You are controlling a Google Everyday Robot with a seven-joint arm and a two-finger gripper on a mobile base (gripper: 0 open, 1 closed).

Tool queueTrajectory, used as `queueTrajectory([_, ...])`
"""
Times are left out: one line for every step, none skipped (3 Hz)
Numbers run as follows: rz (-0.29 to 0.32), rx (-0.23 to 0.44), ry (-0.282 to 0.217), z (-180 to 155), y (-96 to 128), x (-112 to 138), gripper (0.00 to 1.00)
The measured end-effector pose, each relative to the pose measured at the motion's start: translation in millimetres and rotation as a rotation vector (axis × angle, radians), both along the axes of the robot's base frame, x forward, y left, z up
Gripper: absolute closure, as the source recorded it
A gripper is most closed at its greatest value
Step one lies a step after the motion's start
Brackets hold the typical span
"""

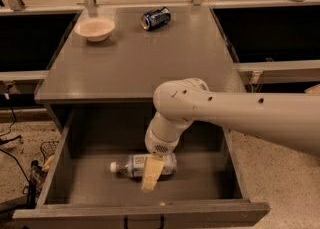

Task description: Pick blue plastic bottle from top drawer and place on counter

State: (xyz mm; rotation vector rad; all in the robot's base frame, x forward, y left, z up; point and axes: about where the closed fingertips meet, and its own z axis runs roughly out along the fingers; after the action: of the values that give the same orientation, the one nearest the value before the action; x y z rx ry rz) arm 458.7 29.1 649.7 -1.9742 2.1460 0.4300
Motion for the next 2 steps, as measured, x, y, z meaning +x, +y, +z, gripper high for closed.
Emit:
queueTrajectory([0.001, 0.001, 0.000, -0.5, 0.3, -0.1, 0.00])
queueTrajectory([0.007, -0.019, 0.005, -8.4, 7.0, 4.0, 0.00])
